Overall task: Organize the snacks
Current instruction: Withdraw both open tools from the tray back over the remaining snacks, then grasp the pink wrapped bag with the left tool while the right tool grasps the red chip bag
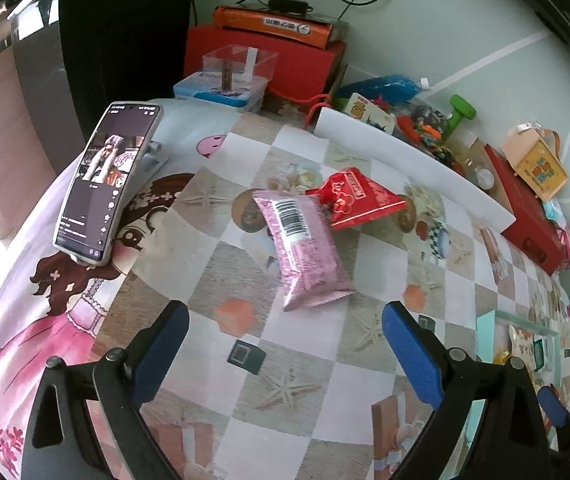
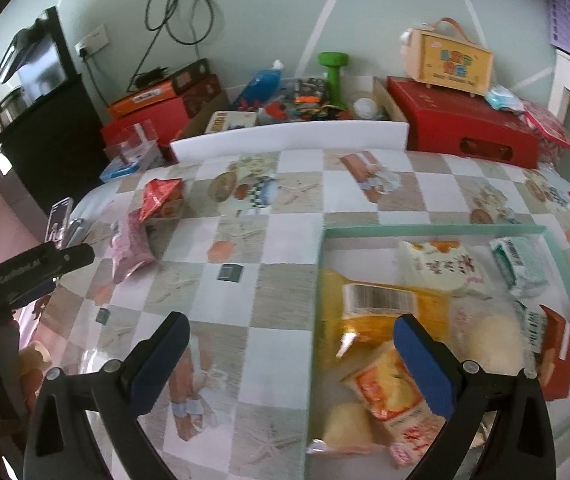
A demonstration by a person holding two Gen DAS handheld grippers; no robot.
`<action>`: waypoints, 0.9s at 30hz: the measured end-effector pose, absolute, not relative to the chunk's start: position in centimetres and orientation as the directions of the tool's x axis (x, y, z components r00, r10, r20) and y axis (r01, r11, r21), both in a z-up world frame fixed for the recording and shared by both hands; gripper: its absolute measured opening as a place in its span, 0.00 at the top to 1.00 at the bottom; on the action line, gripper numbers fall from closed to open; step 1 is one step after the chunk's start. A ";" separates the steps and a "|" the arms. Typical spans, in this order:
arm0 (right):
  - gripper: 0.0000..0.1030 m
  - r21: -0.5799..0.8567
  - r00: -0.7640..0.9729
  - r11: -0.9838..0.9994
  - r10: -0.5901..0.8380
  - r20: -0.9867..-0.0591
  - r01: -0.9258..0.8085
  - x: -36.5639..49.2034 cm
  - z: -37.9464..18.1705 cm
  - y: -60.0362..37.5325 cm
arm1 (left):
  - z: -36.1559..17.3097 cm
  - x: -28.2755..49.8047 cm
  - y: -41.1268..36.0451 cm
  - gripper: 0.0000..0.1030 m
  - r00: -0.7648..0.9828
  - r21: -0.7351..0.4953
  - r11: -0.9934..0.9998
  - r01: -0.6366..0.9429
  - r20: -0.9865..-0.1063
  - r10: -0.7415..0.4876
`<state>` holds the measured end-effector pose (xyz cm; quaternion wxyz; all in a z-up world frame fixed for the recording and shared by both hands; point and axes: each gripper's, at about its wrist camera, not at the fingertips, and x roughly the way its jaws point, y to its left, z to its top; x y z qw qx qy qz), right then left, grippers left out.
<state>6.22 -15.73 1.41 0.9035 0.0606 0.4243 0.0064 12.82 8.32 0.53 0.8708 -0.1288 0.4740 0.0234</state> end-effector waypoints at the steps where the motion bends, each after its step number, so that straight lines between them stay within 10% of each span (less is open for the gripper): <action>1: 0.00 0.115 0.641 0.993 0.067 -0.765 0.034 6.3 1.4 -15.4 | 0.4 12.9 8.5 0.06 0.547 -0.205 0.965 -0.163 -0.833 -0.085; 27: 0.00 0.300 0.682 0.948 0.290 -0.671 -0.107 14.9 3.1 -10.8 | -2.1 18.1 9.6 0.15 0.573 -0.269 0.952 -0.144 -0.807 -0.141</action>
